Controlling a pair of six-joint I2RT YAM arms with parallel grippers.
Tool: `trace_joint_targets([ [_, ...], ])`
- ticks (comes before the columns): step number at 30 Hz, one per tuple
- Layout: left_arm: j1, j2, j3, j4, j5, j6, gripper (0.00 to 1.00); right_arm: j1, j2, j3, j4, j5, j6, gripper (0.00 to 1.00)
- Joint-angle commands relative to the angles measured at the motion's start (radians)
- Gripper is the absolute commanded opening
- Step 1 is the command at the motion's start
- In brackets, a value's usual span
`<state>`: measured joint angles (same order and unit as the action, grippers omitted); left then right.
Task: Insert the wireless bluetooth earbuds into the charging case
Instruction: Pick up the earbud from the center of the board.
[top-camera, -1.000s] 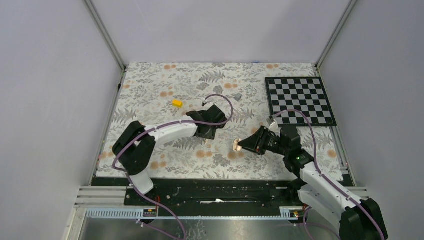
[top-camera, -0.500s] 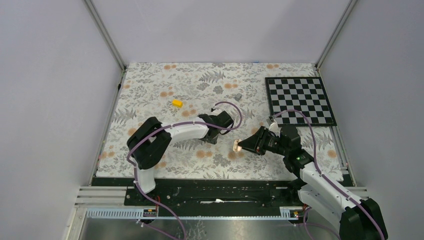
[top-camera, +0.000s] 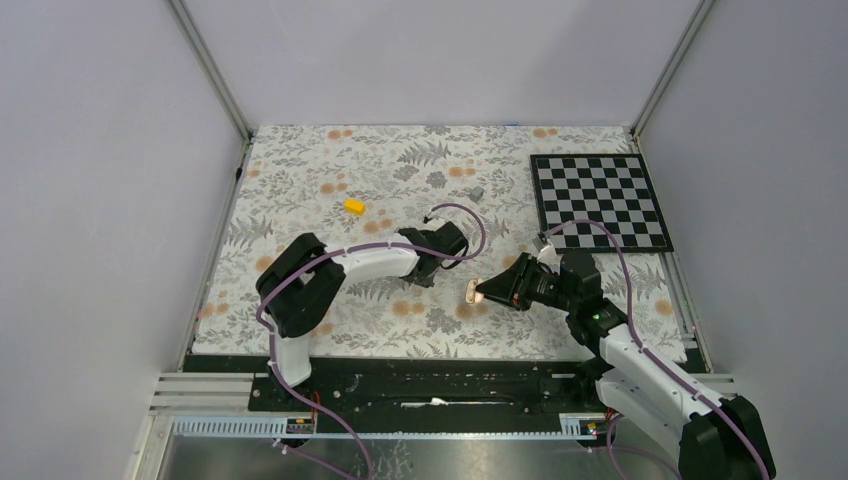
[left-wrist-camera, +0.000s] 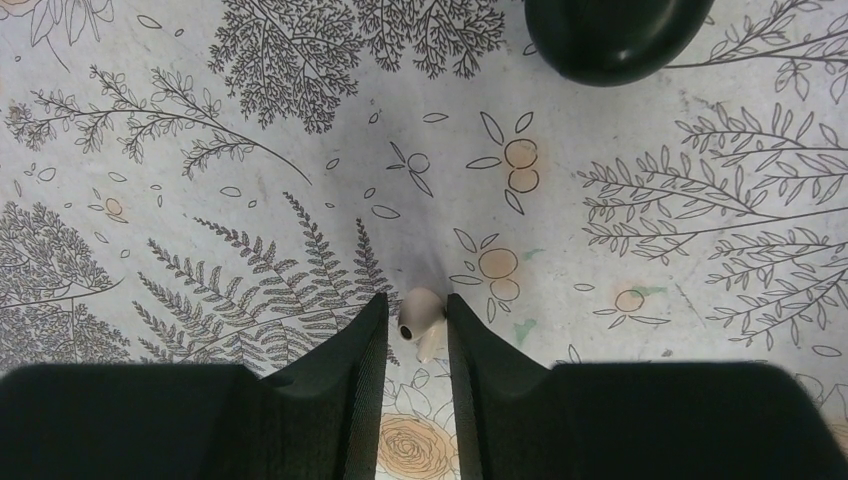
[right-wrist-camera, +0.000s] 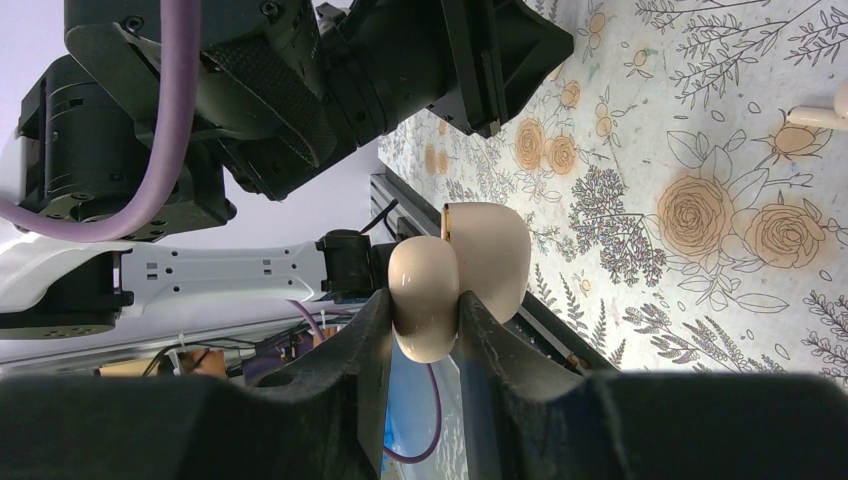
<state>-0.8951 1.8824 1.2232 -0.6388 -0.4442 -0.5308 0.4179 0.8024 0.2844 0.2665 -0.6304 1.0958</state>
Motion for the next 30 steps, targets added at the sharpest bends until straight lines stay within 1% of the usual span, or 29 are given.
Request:
trace_joint_targets([
  [1,-0.002,-0.006,0.018,-0.012,0.007,0.004,0.29,-0.001,0.004,0.006,0.037,-0.017,0.003,0.0],
  [6,-0.002,-0.013,0.01,-0.012,0.012,-0.001,0.25,-0.002,0.005,0.009,0.037,-0.017,0.004,0.0],
  [10,-0.002,-0.021,0.011,-0.012,0.012,-0.003,0.17,-0.002,0.004,0.006,0.037,-0.017,0.005,0.0],
  [16,-0.002,-0.034,0.023,-0.026,0.009,-0.003,0.13,-0.002,-0.003,0.005,0.036,-0.015,0.009,0.0],
  [22,-0.003,-0.065,0.031,-0.031,0.02,-0.001,0.0,-0.002,-0.008,0.002,0.037,-0.014,0.011,0.0],
  [30,-0.002,-0.089,0.033,-0.03,0.043,-0.001,0.0,-0.002,-0.019,-0.004,0.037,-0.015,0.016,0.0],
])
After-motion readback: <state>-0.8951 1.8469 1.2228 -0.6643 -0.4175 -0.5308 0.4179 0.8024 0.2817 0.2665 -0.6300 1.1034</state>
